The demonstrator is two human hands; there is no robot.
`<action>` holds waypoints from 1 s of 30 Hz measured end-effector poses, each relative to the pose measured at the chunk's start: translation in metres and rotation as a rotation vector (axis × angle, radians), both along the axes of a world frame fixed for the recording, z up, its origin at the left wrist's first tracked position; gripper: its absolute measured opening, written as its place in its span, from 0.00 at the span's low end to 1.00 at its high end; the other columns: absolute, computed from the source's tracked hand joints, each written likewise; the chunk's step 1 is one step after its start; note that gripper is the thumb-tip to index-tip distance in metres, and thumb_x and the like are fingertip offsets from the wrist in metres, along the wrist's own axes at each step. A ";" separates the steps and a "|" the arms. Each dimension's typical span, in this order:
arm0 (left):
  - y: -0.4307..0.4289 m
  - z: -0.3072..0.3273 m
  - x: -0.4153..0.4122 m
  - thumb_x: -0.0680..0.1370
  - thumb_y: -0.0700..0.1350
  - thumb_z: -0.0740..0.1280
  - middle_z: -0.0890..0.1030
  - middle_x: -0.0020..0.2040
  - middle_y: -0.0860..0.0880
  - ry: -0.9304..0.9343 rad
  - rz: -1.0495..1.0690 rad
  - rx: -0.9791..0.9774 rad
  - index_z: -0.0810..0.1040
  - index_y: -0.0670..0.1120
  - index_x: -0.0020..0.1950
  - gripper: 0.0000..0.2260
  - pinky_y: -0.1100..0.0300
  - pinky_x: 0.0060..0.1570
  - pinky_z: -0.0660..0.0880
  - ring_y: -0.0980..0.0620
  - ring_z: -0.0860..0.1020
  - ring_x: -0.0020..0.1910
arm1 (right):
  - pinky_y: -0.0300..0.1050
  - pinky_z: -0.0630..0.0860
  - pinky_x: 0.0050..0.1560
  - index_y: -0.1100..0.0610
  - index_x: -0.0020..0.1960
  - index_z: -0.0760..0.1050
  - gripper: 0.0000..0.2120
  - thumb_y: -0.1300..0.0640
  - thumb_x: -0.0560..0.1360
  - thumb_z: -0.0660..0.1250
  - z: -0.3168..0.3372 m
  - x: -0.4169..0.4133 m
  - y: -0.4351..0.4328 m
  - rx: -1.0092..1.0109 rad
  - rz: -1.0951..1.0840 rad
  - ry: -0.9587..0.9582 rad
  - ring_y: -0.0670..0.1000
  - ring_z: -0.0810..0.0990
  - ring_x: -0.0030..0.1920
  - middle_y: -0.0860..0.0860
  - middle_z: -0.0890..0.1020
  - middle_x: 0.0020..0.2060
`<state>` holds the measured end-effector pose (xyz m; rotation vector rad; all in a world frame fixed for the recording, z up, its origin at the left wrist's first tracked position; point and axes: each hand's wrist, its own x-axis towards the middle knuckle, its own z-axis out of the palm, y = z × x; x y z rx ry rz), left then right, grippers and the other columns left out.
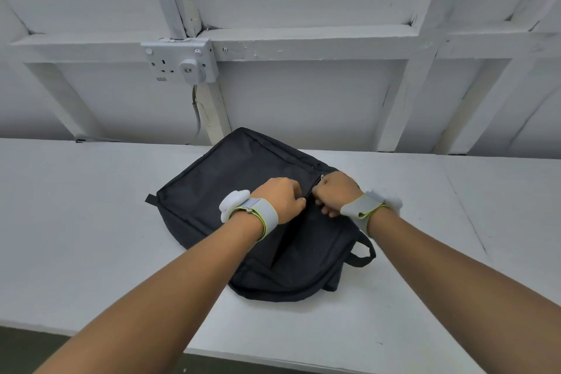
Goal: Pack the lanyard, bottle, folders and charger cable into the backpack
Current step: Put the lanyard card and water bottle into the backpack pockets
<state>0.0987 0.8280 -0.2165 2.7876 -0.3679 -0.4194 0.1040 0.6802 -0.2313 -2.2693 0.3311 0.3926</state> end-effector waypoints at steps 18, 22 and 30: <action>-0.066 -0.021 0.057 0.72 0.49 0.68 0.78 0.51 0.46 0.024 -0.036 0.010 0.76 0.45 0.50 0.11 0.54 0.43 0.75 0.44 0.79 0.48 | 0.51 0.80 0.49 0.57 0.49 0.81 0.12 0.50 0.73 0.66 -0.009 0.040 -0.038 -0.312 0.217 -0.183 0.58 0.82 0.47 0.54 0.84 0.46; -0.051 -0.021 0.073 0.74 0.43 0.68 0.79 0.54 0.48 0.157 -0.015 -0.009 0.77 0.47 0.55 0.10 0.57 0.49 0.73 0.47 0.77 0.52 | 0.47 0.78 0.41 0.56 0.45 0.78 0.17 0.42 0.68 0.70 -0.016 0.045 -0.032 -0.414 0.230 -0.156 0.56 0.82 0.42 0.52 0.83 0.41; -0.042 -0.042 0.088 0.80 0.48 0.57 0.55 0.80 0.58 -0.079 -0.410 0.352 0.65 0.65 0.73 0.22 0.47 0.66 0.61 0.47 0.60 0.77 | 0.47 0.68 0.46 0.56 0.48 0.77 0.07 0.54 0.76 0.63 -0.025 0.042 -0.025 -0.573 0.248 -0.156 0.58 0.80 0.50 0.54 0.82 0.48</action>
